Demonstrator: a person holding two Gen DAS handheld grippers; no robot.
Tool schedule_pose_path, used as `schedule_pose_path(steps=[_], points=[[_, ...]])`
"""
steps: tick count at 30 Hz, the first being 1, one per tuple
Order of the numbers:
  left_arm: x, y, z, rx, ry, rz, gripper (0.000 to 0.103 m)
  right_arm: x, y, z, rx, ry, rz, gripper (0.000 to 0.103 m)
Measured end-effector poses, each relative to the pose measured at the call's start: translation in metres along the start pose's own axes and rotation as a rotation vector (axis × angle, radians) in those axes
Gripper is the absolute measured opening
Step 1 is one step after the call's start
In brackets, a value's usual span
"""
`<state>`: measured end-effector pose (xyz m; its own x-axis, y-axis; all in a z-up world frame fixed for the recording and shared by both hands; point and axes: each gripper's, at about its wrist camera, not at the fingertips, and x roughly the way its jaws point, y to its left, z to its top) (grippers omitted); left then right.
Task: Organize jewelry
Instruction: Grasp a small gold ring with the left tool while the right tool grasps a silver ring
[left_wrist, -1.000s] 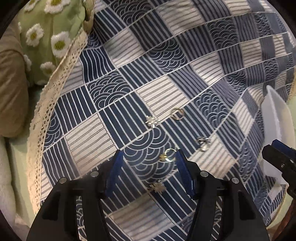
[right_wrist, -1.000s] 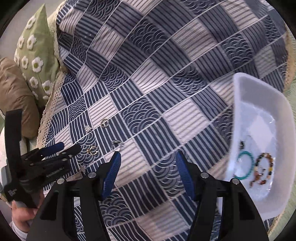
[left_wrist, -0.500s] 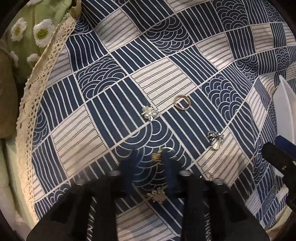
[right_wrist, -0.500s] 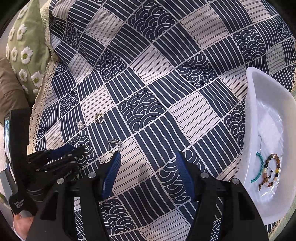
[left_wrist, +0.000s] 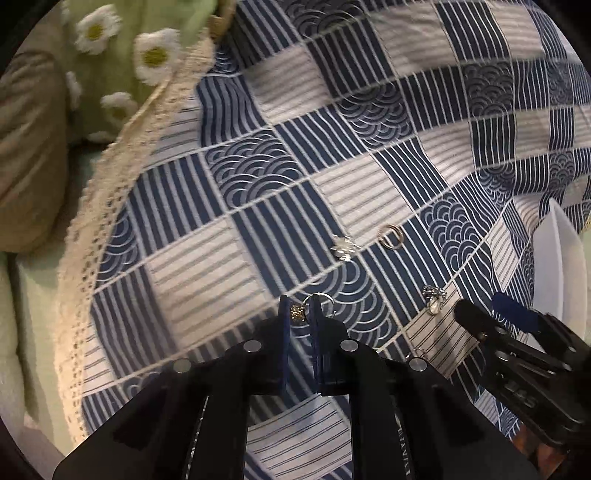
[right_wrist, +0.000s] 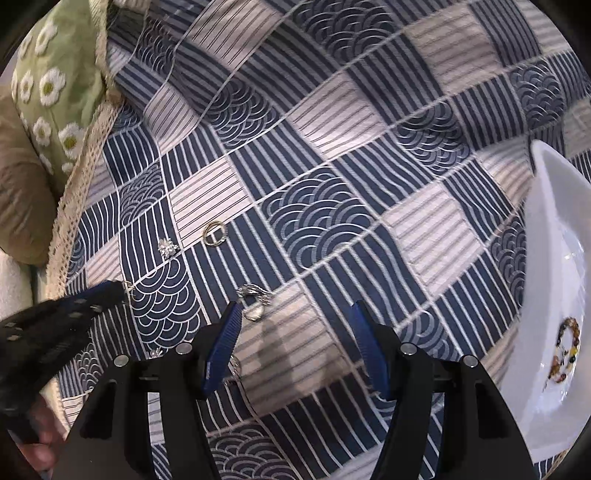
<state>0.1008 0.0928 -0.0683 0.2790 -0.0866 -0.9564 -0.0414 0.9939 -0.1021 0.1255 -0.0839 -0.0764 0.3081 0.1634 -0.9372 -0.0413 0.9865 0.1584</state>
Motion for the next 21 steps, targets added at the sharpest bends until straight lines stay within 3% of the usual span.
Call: schedule_pose_path(steps=[4,7,11,17,21], points=[[-0.005,0.014,-0.006,-0.003,0.0,-0.004,0.01,0.015,0.015,0.005,-0.024,-0.007,0.003,0.058],[-0.009,0.021,-0.006,0.008,0.001,-0.002,0.01,0.03,0.024,0.005,-0.037,0.029,-0.008,0.036],[-0.009,0.025,-0.005,0.014,0.003,-0.003,0.01,0.032,0.033,0.004,-0.087,0.017,-0.058,0.023],[-0.011,0.023,-0.002,0.007,-0.007,-0.017,0.01,0.022,0.021,0.006,-0.032,0.014,0.002,0.022],[-0.029,0.012,0.001,-0.002,-0.03,-0.071,0.01,-0.023,0.008,0.007,-0.014,-0.053,0.041,0.022]])
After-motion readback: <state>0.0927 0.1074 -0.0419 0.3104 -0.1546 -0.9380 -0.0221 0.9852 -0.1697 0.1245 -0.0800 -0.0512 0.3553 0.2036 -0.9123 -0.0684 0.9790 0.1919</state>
